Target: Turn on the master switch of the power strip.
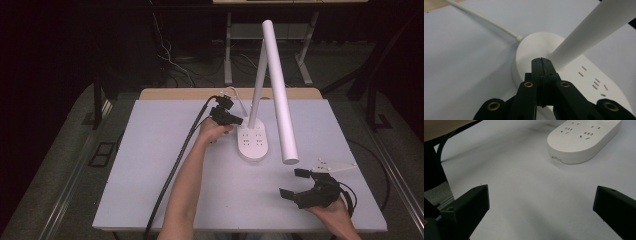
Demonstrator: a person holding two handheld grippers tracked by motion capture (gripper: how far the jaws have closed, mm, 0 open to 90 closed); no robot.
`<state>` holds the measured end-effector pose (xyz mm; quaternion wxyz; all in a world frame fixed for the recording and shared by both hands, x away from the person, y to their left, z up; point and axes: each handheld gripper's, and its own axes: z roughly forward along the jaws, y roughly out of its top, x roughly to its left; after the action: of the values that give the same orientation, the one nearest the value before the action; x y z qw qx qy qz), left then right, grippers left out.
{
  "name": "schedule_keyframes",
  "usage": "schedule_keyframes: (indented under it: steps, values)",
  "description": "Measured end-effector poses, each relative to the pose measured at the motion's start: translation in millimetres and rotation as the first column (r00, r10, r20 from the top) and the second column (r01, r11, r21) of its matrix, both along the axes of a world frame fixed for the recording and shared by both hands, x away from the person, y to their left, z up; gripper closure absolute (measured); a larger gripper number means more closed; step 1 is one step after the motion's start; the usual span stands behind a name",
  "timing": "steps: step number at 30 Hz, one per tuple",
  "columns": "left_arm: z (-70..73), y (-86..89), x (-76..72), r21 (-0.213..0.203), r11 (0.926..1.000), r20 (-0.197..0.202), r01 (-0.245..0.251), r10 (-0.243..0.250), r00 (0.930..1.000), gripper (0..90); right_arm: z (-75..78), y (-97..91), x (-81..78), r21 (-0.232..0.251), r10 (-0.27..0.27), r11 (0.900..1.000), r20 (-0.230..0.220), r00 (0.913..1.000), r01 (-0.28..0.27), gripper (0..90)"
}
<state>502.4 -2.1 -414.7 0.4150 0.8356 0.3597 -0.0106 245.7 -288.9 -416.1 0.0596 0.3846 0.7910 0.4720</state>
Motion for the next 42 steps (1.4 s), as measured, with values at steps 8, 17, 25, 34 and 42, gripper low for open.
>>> schedule_keyframes:
  steps: [8,17,25,34,42]
  values:
    - [-5.3,-5.4,-1.1,0.008,0.9996,-0.005,0.026,-0.026,0.9996,90.0,-0.1,0.3,0.1,0.001,0.0,1.0,-0.003,1.0,0.0,0.1]
    - [-9.9,-9.9,-2.6,0.035,0.9993,-0.011,0.015,-0.014,0.9998,90.0,0.6,-0.7,-0.7,0.005,-0.005,1.0,0.0,1.0,0.005,0.1]
    - [-13.7,-8.5,-5.7,0.001,1.0,-0.018,0.008,-0.008,0.9998,90.0,0.4,0.5,-0.8,0.001,-0.001,1.0,0.002,1.0,0.001,0.1]
    - [-8.9,-21.2,-6.7,0.068,0.9977,0.003,0.002,-0.002,1.0,90.0,0.8,-1.1,-2.0,0.006,-0.005,1.0,0.002,1.0,0.005,0.1]
    - [-10.9,-20.1,-6.7,0.044,0.9986,-0.012,-0.028,0.029,0.9995,90.0,1.5,-0.4,-2.7,0.008,-0.002,1.0,0.006,1.0,0.002,0.1]
